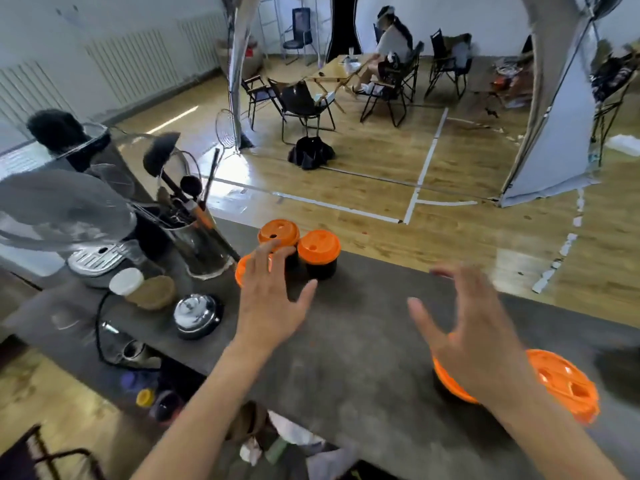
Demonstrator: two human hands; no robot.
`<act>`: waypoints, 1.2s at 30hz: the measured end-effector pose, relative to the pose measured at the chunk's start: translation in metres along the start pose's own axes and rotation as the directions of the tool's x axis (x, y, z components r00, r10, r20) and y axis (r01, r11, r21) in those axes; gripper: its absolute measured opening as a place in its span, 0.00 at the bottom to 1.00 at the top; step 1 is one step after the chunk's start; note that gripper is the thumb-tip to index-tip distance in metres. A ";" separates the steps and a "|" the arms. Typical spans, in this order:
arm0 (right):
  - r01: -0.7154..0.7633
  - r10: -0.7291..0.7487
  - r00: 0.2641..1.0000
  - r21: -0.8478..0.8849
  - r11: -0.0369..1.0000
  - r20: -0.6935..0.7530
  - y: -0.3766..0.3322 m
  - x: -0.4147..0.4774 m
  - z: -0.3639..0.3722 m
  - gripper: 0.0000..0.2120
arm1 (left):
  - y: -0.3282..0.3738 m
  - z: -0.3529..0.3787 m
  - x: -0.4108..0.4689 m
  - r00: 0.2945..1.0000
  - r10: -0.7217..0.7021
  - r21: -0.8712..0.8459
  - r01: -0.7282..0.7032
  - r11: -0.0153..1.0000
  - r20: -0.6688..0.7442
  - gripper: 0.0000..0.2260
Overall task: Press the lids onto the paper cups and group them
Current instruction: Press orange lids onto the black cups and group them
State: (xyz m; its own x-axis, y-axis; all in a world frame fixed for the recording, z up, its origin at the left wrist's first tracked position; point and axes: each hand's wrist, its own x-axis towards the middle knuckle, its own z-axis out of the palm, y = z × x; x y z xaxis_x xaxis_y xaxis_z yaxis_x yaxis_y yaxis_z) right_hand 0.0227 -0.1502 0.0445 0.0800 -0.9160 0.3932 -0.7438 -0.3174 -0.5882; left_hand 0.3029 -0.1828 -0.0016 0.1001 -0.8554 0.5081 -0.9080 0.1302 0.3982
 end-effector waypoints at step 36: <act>-0.363 0.500 0.835 -0.452 0.814 0.230 0.076 0.051 0.001 0.37 | -0.080 0.036 0.080 0.898 -0.011 0.085 -0.029 0.996 0.441 0.24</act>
State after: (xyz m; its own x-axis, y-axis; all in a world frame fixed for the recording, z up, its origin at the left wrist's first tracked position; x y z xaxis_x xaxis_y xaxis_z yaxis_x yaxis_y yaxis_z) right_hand -0.0292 -0.2216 0.0189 -0.1526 -0.9798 -0.1291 -0.9350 0.1854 -0.3022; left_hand 0.3686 -0.2797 -0.0205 -0.0792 -0.9902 0.1153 -0.9418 0.1122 0.3170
